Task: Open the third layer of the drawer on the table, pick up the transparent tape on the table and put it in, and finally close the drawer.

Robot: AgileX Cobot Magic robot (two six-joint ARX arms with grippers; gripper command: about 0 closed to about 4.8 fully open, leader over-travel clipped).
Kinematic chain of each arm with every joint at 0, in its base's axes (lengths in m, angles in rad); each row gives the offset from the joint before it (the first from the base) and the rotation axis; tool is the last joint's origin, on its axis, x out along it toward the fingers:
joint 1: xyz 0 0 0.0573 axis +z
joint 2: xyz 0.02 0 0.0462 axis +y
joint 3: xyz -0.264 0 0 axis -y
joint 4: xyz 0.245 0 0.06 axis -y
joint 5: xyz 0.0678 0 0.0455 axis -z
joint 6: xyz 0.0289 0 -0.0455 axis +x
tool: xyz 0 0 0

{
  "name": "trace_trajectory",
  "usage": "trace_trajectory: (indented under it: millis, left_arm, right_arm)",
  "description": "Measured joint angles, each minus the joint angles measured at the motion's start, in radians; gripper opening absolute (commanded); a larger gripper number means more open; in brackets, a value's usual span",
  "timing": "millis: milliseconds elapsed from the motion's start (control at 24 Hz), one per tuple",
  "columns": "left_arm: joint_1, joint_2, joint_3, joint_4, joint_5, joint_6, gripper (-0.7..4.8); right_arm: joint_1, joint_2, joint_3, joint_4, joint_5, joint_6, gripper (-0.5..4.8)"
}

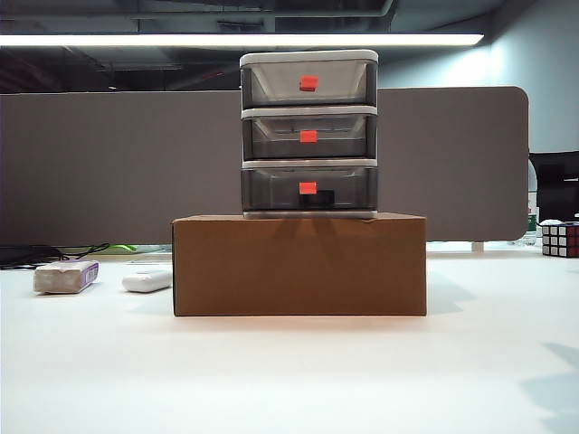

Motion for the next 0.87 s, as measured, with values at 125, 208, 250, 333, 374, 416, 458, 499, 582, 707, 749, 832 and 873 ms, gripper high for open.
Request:
trace_trajectory:
  millis: [125, 208, 250, 333, 374, 416, 458, 499, 582, 707, 749, 832, 873]
  left_arm:
    - [0.04, 0.0, 0.0, 0.014, 0.011, -0.001, -0.05]
    - [0.039, 0.0, 0.0, 0.016, 0.016, -0.003, -0.05]
    - [0.038, 0.0, 0.0, 0.015, 0.017, -0.003, -0.05]
    - [0.039, 0.0, 0.0, 0.013, 0.018, -0.003, -0.05]
    - [0.039, 0.0, 0.0, 0.01, 0.018, -0.003, -0.05]
    - [0.039, 0.0, 0.0, 0.009, 0.018, -0.003, -0.05]
    - [0.039, 0.0, 0.0, 0.009, 0.018, -0.003, -0.05]
    - [0.039, 0.0, 0.0, 0.009, 0.018, -0.003, -0.05]
    - [0.039, 0.0, 0.0, 0.009, 0.018, -0.003, -0.05]
    - [0.039, 0.0, 0.0, 0.009, 0.018, -0.003, -0.05]
    - [0.039, 0.0, 0.0, 0.009, 0.018, -0.003, -0.05]
    - [0.039, 0.0, 0.0, 0.009, 0.018, -0.003, -0.05]
    - [0.039, 0.0, 0.0, 0.009, 0.018, -0.003, -0.05]
  right_arm:
    - [0.001, 0.0, 0.0, 0.026, 0.0, 0.0, -0.05]
    - [0.001, 0.0, 0.0, 0.033, 0.0, 0.0, -0.05]
    - [0.001, 0.0, 0.0, 0.033, -0.003, 0.0, -0.05]
    - [0.001, 0.0, 0.0, 0.033, -0.013, 0.0, -0.05]
    - [0.001, 0.0, 0.0, 0.033, -0.015, 0.0, -0.05]
    - [0.001, 0.0, 0.0, 0.032, -0.017, 0.0, -0.05]
    - [0.002, 0.0, 0.0, 0.032, -0.018, 0.0, -0.05]
    - [0.002, 0.0, 0.0, 0.032, -0.018, 0.0, -0.05]
    - [0.001, 0.0, 0.0, 0.032, -0.018, 0.0, -0.05]
    - [0.002, 0.0, 0.0, 0.032, -0.018, 0.0, -0.05]
    - [0.001, 0.0, 0.0, 0.032, -0.018, 0.0, -0.05]
    - [0.002, 0.0, 0.0, 0.032, -0.018, 0.0, -0.05]
    - [0.001, 0.0, 0.0, 0.032, -0.018, 0.0, -0.05]
